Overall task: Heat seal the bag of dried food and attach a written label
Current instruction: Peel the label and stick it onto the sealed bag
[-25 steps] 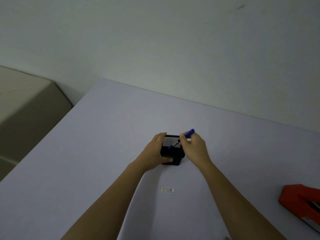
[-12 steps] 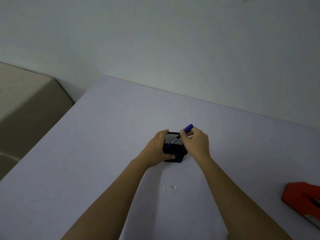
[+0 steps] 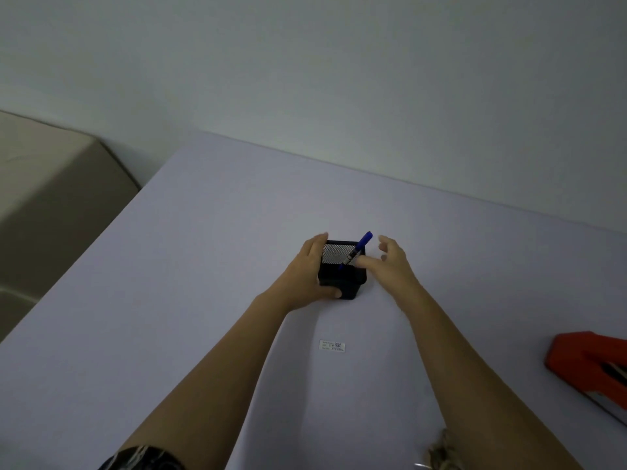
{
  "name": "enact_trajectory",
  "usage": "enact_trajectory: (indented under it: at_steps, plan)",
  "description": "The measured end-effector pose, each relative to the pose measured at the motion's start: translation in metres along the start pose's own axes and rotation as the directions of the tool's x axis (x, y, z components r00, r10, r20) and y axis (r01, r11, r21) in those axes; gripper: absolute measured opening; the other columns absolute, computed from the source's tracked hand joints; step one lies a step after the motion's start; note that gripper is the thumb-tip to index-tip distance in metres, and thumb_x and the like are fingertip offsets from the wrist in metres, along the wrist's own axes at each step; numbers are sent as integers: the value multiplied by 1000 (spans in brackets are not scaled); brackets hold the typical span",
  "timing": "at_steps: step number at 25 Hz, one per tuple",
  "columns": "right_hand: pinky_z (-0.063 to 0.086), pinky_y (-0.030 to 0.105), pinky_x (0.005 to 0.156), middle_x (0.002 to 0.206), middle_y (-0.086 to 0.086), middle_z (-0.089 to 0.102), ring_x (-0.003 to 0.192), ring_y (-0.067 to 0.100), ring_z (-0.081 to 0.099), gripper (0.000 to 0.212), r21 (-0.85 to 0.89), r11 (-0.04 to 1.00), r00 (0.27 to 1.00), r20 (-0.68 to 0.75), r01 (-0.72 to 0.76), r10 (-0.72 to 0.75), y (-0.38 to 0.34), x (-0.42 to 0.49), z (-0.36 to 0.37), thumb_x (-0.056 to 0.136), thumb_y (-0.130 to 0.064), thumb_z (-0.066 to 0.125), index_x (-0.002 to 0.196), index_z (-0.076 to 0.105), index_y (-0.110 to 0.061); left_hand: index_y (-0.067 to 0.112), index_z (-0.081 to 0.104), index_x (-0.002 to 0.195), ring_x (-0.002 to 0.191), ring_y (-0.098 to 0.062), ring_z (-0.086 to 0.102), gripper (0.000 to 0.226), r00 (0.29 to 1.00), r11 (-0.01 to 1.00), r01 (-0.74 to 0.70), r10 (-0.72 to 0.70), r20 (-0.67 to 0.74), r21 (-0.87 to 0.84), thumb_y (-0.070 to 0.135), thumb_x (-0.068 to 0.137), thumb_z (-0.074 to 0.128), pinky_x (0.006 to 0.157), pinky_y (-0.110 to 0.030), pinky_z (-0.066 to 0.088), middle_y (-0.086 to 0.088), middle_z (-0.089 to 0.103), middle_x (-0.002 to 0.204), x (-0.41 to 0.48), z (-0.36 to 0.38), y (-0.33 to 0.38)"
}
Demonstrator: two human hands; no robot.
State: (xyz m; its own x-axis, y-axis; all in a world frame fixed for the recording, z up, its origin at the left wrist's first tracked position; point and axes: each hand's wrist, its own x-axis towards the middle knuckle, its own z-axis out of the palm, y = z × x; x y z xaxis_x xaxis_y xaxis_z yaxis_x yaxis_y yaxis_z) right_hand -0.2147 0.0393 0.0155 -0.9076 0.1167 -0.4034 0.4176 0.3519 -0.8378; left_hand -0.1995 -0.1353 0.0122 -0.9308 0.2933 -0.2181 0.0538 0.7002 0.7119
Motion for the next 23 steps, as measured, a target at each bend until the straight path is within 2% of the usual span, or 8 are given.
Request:
enact_trajectory:
  at_steps: [3,6,8,10,12,14,18,23]
  plan:
    - [34,30,91,145,6,38,124,17,41,65,162,986,994,-96,-34,51,29,-27,-17,84,-9,60,142,31,-14,13,-6,147,143,-15,1,104,998,999,-33,32,-44,-7,18,78,71,110,-22,8,-2,-3,157,-17,1,-6]
    - [39,26,81,130,9,51,103,15,50,51,22,1000,988,-154,-20,23,68,-57,-15,87,-5,57,135,42,-12,14,16,146,133,-11,28,83,961,989,-15,-26,-274,-147,2,78,62,109,-26,26,-2,23,150,-47,17,-22]
    - [42,22,77,120,11,57,93,14,53,40,-158,986,995,-71,53,-65,88,-70,0,87,-4,57,126,53,-11,12,36,139,114,-9,44,64,934,990,16,-63,-352,-137,1,81,60,101,-26,38,-4,42,135,-70,37,-36]
    - [46,22,83,117,11,57,91,12,53,34,-294,941,986,58,166,-156,102,-78,18,88,-7,59,122,58,-10,8,52,128,94,-10,51,43,948,997,45,-61,-312,-58,7,86,60,92,-30,47,-8,53,119,-84,58,-49]
    - [46,22,87,114,8,54,93,11,50,37,-366,894,965,119,260,-232,110,-81,30,88,-15,62,124,58,-10,6,59,121,85,-10,50,35,967,999,37,-34,-251,8,15,87,62,84,-27,49,-8,55,108,-92,75,-55]
    - [42,19,84,108,7,53,93,10,47,40,-411,848,942,128,335,-310,114,-80,36,87,-20,63,125,58,-10,7,63,117,85,-12,48,35,971,996,-7,27,-239,86,21,85,66,77,-20,42,-8,55,103,-94,86,-57]
    - [42,20,80,99,7,56,92,17,52,33,-448,788,904,142,422,-403,119,-80,40,87,-20,64,118,64,-9,9,71,100,80,-23,58,25,959,967,-84,144,-245,239,18,77,74,70,-20,39,-10,61,91,-89,97,-62]
    - [44,21,79,97,6,59,92,17,53,23,-469,749,876,134,468,-463,125,-81,44,85,-16,66,107,69,-8,6,69,93,81,-21,57,14,961,979,-73,121,-250,192,13,80,70,72,-19,39,-10,63,90,-87,97,-59]
